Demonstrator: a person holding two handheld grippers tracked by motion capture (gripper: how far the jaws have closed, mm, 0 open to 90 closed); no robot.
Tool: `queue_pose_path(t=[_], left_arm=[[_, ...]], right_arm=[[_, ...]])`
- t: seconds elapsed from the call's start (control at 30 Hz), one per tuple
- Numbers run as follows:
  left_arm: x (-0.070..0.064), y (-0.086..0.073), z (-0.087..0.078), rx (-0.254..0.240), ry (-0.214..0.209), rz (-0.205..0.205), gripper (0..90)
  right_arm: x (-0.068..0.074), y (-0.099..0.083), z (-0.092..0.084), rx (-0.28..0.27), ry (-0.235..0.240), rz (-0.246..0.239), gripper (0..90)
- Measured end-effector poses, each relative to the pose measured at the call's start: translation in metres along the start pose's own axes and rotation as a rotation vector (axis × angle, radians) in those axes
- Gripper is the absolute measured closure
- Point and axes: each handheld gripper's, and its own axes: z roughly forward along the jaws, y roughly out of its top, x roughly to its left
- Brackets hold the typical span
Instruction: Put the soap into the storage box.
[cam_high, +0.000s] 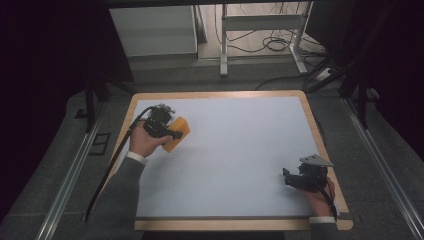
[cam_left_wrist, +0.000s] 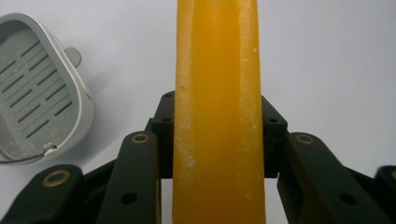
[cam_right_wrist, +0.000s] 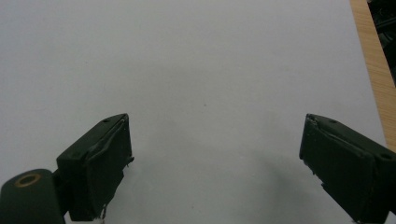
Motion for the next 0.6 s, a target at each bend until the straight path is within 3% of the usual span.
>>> queue_pose_path(t=[0.6], left_arm=[[0.018, 0.007, -0.005, -0.018, 0.003, -0.034, 61.2]], right_arm=[[-0.002, 0.000, -0.001, 0.000, -0.004, 0.006, 9.3]])
